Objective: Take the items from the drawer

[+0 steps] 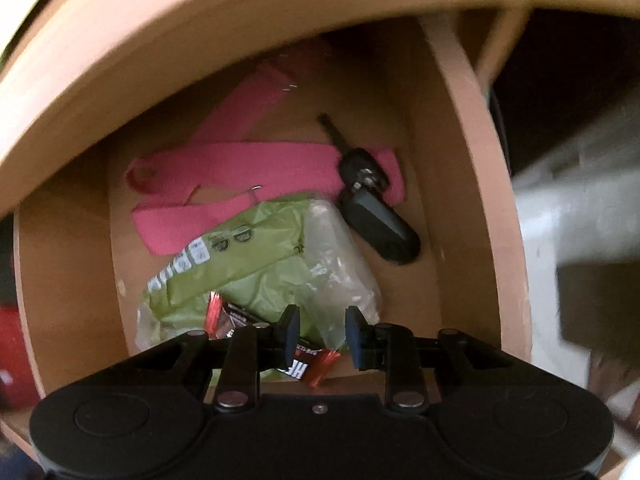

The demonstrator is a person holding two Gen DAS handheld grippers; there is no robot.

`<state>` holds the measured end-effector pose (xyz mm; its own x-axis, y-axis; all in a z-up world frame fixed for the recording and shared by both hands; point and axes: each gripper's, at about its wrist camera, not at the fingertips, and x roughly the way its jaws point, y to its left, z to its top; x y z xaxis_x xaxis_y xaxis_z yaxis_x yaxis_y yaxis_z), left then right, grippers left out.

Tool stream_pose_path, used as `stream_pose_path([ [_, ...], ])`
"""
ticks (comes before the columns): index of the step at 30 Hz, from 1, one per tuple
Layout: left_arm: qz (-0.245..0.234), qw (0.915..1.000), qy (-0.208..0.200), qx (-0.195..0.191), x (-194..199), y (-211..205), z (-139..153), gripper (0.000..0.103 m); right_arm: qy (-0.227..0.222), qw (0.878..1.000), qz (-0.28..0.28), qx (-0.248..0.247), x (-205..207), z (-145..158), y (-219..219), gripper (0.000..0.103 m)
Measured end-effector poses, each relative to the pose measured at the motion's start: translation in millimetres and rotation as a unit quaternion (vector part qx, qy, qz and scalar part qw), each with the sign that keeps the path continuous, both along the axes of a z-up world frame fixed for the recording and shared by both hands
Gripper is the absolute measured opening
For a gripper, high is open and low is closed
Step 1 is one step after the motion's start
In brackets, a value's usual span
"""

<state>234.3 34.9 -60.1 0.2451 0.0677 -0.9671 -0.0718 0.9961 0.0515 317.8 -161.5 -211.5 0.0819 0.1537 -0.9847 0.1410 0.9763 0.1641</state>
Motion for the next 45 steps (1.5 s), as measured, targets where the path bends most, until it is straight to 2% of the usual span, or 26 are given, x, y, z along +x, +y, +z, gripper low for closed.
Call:
stream_pose_path([
  [4, 0.003, 1.0000, 0.000, 0.003, -2, 3, 0, 0.072, -0.039, 0.995, 0.088, -0.024, -2, 13, 23, 0.041],
  [9, 0.006, 1.0000, 0.000, 0.002, -7, 5, 3, 0.072, -0.106, 0.974, 0.200, -0.022, -12, 34, 60, 0.047],
  [12, 0.008, 1.0000, 0.000, 0.004, -11, 8, 4, 0.072, -0.146, 0.959, 0.242, -0.023, -15, 41, 77, 0.048],
  [14, 0.012, 0.9999, 0.000, 0.003, -13, 11, 6, 0.072, -0.161, 0.955, 0.250, -0.014, -13, 42, 82, 0.050],
  [16, 0.015, 0.9999, -0.002, 0.005, -14, 13, 8, 0.072, -0.158, 0.955, 0.252, -0.010, -8, 39, 86, 0.052],
  [22, 0.020, 0.9997, -0.008, 0.005, -19, 16, 13, 0.072, -0.111, 0.963, 0.247, -0.015, -2, 19, 88, 0.052],
  [26, 0.024, 0.9997, -0.005, -0.005, -21, 14, 12, 0.072, -0.133, 0.958, 0.250, -0.034, -8, 23, 89, 0.052],
  [32, 0.019, 0.9996, -0.012, -0.018, -24, 11, 14, 0.072, -0.184, 0.941, 0.274, -0.078, -23, 29, 98, 0.052],
  [37, 0.024, 0.9993, -0.013, -0.025, -23, 14, 13, 0.072, -0.198, 0.936, 0.278, -0.082, -29, 28, 100, 0.052],
  [45, 0.026, 0.9993, -0.007, -0.024, -23, 14, 9, 0.072, -0.188, 0.939, 0.280, -0.068, -23, 26, 97, 0.051],
])
